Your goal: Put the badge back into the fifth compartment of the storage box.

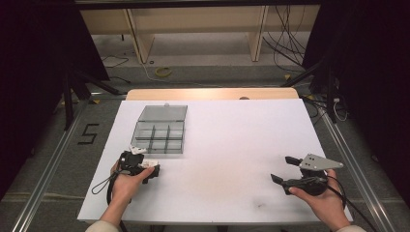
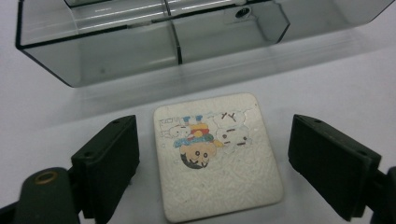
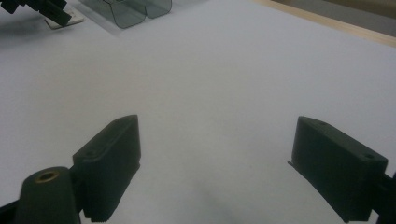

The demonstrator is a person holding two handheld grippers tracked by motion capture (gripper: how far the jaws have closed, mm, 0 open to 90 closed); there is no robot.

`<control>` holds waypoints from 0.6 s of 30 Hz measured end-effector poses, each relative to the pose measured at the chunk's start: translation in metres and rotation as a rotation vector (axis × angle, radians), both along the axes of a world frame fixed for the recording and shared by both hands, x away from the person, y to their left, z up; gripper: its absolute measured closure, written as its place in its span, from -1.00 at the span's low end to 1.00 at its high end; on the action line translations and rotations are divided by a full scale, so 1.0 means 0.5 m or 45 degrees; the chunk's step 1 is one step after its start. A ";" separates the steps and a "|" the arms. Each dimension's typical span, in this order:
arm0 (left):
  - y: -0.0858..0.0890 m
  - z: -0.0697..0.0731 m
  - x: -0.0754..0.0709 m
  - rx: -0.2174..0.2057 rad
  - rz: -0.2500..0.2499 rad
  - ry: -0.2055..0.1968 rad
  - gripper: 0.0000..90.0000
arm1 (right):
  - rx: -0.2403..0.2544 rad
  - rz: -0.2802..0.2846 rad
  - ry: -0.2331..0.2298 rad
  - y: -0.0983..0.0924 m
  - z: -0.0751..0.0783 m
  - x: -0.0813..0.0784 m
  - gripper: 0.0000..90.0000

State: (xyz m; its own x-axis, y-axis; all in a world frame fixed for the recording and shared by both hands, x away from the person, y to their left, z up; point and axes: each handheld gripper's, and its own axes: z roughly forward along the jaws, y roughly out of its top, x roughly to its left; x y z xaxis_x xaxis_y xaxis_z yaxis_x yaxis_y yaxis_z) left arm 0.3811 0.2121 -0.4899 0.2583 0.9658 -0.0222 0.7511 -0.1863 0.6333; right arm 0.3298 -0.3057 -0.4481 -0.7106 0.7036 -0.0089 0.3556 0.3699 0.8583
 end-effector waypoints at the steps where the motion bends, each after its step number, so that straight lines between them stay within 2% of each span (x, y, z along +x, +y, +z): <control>1: -0.001 -0.001 0.001 0.003 0.000 0.005 -0.64 | 0.000 0.000 0.001 0.000 0.000 0.000 -0.64; 11: 0.001 -0.002 0.007 0.013 0.029 0.028 -0.59 | -0.001 0.000 0.004 0.001 -0.002 0.001 -0.64; 18: 0.001 0.002 0.008 0.018 0.051 0.039 -0.38 | 0.002 0.001 0.003 0.001 -0.002 0.001 -0.64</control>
